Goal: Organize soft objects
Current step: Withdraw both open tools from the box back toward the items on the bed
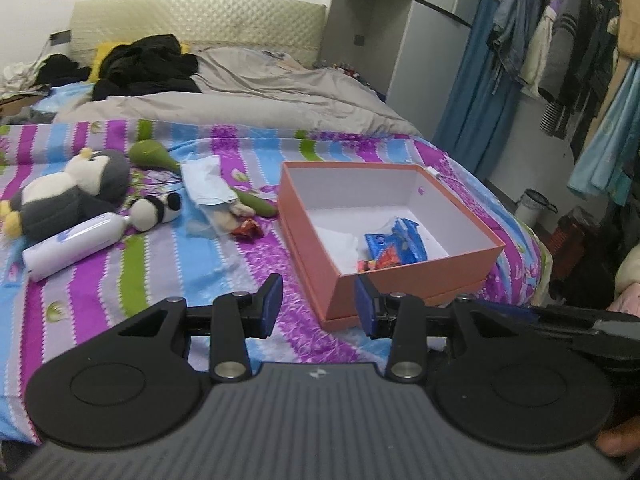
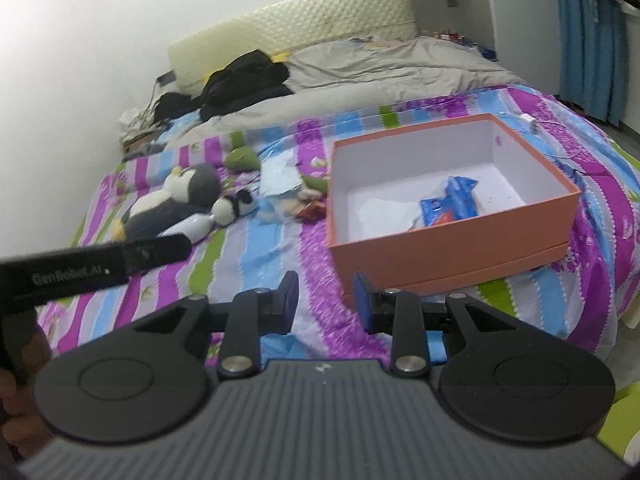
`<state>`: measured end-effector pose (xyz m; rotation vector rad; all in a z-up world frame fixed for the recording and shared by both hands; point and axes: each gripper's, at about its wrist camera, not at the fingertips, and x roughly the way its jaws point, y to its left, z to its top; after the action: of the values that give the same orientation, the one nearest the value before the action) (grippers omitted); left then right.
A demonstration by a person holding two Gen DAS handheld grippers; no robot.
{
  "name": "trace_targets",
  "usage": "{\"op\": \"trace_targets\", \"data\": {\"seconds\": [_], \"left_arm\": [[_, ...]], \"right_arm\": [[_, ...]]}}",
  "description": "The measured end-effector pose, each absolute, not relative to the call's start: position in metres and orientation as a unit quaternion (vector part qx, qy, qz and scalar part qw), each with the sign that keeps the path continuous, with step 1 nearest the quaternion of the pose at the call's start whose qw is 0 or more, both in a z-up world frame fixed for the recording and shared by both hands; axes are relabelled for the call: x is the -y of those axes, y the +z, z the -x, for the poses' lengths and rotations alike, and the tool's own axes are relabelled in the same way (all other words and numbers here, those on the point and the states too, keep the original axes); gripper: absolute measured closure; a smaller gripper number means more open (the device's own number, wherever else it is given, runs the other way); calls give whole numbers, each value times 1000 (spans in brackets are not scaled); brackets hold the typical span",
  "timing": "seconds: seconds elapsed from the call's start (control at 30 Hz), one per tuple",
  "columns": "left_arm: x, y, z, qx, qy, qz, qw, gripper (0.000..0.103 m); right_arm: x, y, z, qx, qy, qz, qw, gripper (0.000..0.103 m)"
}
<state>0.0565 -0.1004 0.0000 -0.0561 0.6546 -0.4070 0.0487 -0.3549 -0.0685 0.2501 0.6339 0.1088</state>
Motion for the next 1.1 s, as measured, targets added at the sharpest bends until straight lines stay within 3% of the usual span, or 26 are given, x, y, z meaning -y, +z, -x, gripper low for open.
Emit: {"op": "trace_targets", "data": {"seconds": [0.7, 1.1], "left_arm": [[6, -22, -7, -302, -124, 65, 943, 58], [-14, -63, -48, -345, -87, 72, 932, 55]], "right_arm": [[274, -95, -47, -327, 133, -100, 930, 69], [259, -126, -80, -341, 128, -81, 928, 69]]}}
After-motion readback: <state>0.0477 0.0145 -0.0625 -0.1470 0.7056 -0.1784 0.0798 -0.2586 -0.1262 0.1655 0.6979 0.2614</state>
